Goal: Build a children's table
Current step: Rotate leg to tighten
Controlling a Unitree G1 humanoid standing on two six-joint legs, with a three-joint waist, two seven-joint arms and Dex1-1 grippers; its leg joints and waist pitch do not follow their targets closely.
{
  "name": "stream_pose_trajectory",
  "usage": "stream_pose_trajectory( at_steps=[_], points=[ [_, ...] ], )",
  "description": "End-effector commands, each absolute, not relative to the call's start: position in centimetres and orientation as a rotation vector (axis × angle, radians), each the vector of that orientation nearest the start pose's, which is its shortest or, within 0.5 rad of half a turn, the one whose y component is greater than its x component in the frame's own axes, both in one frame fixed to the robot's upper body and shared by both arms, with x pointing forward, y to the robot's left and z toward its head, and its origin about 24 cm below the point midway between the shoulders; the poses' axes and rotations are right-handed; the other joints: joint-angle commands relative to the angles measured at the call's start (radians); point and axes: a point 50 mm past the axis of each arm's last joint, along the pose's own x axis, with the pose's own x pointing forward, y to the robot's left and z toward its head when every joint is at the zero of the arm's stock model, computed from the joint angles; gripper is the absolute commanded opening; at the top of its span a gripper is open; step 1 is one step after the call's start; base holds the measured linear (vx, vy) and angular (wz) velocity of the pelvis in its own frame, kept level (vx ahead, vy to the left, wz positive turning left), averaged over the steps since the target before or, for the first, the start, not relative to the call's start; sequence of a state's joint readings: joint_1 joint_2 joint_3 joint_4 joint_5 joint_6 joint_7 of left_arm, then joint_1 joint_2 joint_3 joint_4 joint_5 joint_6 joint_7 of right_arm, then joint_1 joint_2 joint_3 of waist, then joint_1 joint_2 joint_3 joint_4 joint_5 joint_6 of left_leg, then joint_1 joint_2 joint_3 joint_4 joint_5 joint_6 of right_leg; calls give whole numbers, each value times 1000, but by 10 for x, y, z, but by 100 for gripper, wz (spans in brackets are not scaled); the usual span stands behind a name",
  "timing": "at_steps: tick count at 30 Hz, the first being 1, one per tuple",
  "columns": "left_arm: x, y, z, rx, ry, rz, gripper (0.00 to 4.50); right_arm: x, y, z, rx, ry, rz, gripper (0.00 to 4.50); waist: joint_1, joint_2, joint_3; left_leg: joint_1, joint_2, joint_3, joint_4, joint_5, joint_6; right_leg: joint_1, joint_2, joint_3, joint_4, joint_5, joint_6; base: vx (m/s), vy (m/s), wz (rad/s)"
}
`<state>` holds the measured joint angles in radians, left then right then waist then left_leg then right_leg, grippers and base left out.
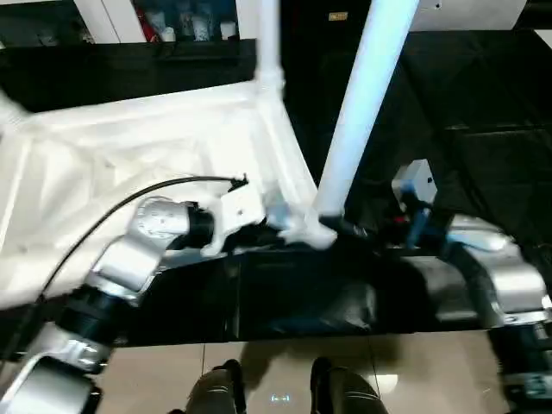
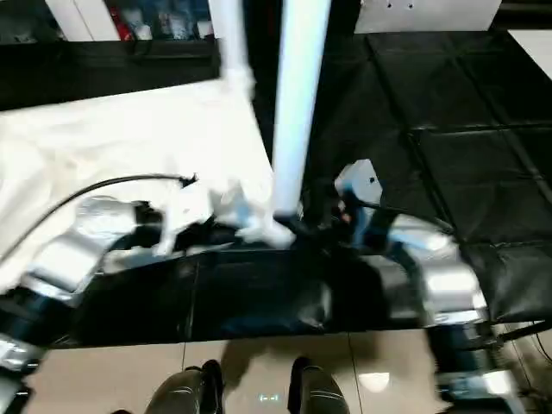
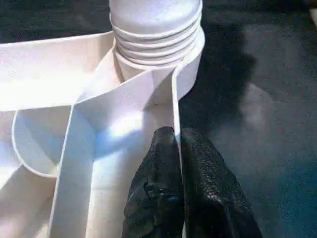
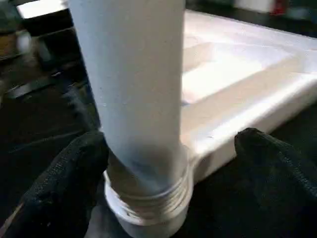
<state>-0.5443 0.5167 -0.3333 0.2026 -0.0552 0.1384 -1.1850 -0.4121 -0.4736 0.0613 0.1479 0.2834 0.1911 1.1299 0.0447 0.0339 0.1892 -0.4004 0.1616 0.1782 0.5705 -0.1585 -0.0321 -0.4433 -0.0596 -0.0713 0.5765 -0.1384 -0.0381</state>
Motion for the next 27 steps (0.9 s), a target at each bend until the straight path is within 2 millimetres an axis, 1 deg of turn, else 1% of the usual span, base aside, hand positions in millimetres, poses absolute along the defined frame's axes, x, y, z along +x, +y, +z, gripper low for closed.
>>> stream_pose_trajectory(
  at_steps=[1, 3, 5, 6, 8, 11, 16, 20, 21, 22, 23, 25, 27],
  points=[
    [296, 127, 97, 623, 264, -1468, 0, 296, -164, 115, -237, 67, 1246, 444, 0, -13, -88, 23, 66, -21, -55, -138, 140, 72, -91, 58, -58, -261, -228, 0, 0, 0],
    [294, 128, 98, 634, 263, -1503, 0, 296, -163, 115, -258, 82, 1288, 444, 3, -13, -90, 23, 66, -20, -54, -126, 147, 73, -90, 59, -56, -247, -232, 0, 0, 0],
    [291, 127, 97, 656, 263, -1540, 0, 296, -160, 114, -274, 92, 1325, 444, 5, -17, -95, 23, 66, -20, -51, -113, 153, 74, -90, 58, -53, -232, -236, 0, 0, 0],
    [290, 126, 97, 663, 263, -1553, 0, 296, -159, 114, -279, 94, 1335, 444, 7, -14, -95, 24, 67, -19, -51, -103, 157, 72, -89, 58, -52, -222, -240, 0, 0, 0],
    [289, 125, 97, 674, 261, -1571, 0, 297, -157, 113, -287, 101, 1350, 444, 10, -15, -96, 25, 68, -18, -50, -94, 161, 71, -87, 58, -50, -207, -247, 0, 0, 0],
    [289, 123, 96, 684, 253, -1583, 0, 294, -152, 107, -297, 127, 1397, 444, 15, -14, -97, 25, 69, -19, -49, -99, 157, 72, -89, 58, -49, -218, -245, 0, 0, 0],
    [290, 122, 97, 681, 251, -1585, 0, 291, -149, 104, -291, 139, 1427, 444, 17, -15, -97, 23, 67, -19, -49, -116, 148, 74, -90, 58, -52, -242, -240, 0, 0, 0],
    [290, 123, 96, 680, 253, -1591, 0, 290, -149, 102, -287, 154, 1445, 444, 18, -15, -99, 23, 67, -20, -48, -110, 146, 75, -89, 58, -50, -233, -239, 0, 0, 0],
    [290, 123, 96, 680, 253, -1591, 0, 290, -149, 102, -287, 154, 1445, 428, 18, -15, -99, 23, 67, -20, -48, -107, 147, 75, -89, 58, -50, -229, -240, 0, 0, 0],
    [290, 123, 96, 680, 255, -1594, 0, 291, -149, 101, -283, 160, 1444, 428, 18, -13, -99, 22, 67, -20, -47, -102, 149, 75, -88, 58, -48, -220, -242, 0, 0, 0],
    [290, 123, 97, 680, 255, -1594, 0, 291, -150, 101, -280, 163, 1443, 417, 18, -14, -100, 23, 67, -20, -47, -100, 151, 75, -88, 57, -48, -215, -244, 0, 0, 0],
    [290, 123, 97, 679, 256, -1594, 0, 291, -150, 101, -272, 171, 1442, 417, 18, -16, -100, 22, 66, -19, -46, -99, 153, 76, -88, 57, -48, -209, -247, 0, 0, 0],
    [291, 123, 97, 678, 257, -1595, 0, 291, -150, 100, -270, 177, 1441, 378, 18, -15, -101, 23, 66, -19, -46, -95, 154, 76, -88, 57, -47, -207, -249, 0, 0, 0]
  ],
)
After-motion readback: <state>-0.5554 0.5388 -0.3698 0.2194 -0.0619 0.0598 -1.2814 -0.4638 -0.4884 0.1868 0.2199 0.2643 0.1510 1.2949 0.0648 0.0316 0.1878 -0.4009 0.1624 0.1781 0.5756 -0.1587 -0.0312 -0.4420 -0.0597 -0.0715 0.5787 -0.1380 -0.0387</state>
